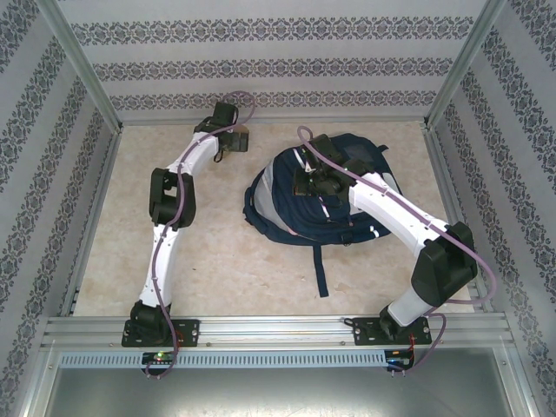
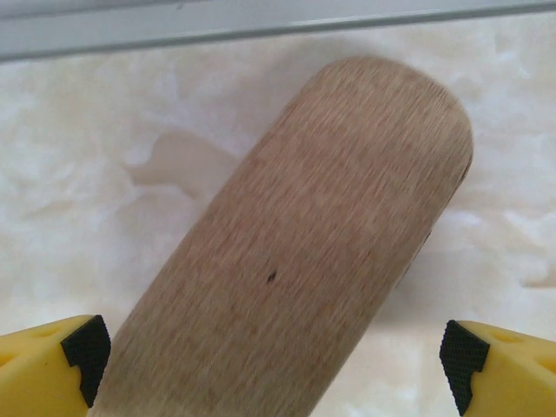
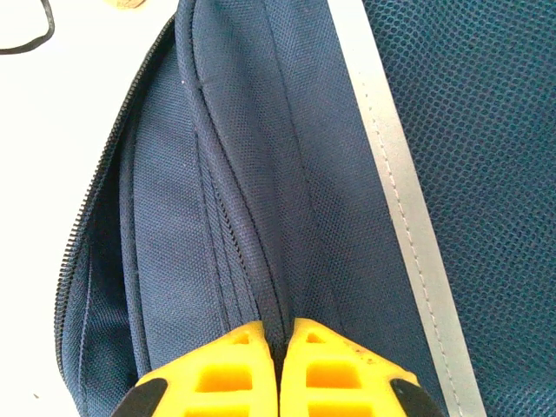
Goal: Pack the student bag
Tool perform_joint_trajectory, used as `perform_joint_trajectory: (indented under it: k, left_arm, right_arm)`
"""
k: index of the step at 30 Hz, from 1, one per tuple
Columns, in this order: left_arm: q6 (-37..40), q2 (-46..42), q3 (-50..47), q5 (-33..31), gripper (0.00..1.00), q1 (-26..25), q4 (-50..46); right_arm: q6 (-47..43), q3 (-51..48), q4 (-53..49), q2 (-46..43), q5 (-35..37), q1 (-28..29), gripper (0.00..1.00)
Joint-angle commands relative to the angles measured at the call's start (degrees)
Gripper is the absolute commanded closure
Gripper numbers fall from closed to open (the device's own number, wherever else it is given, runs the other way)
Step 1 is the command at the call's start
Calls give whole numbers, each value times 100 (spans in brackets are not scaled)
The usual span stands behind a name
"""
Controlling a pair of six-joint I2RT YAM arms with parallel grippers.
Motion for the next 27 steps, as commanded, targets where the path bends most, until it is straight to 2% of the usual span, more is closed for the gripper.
perform_joint_trajectory:
  k: [1, 5, 12, 15, 18, 21, 24, 27]
  left_arm:
    - [386, 413, 833, 234, 0, 55, -784]
    - [328, 601, 1188, 419, 0, 50, -996]
    - [213, 705, 1107, 1079, 18, 34, -1517]
    - [150, 664, 1029, 861, 27, 12, -1701]
    - [81, 537, 778, 671, 32, -11, -1699]
    - [18, 439, 615, 482, 46, -20, -1725]
    - [-59, 231, 314, 523, 50, -28, -1725]
    - [-217, -232, -407, 612, 55, -42, -1485]
  right_arm:
    - [216, -11, -188, -235, 11, 115, 99]
    - [234, 28, -164, -177, -22, 81, 98]
    - [239, 78, -82, -44, -182, 71, 98]
    - [247, 65, -69, -53, -191, 71, 98]
    - [286, -13, -9, -87, -234, 80, 97]
    - [304, -41, 3, -94, -244, 106, 97]
    - [285, -45, 13, -113, -242, 141, 97]
    - [212, 4, -2, -152, -219, 151, 98]
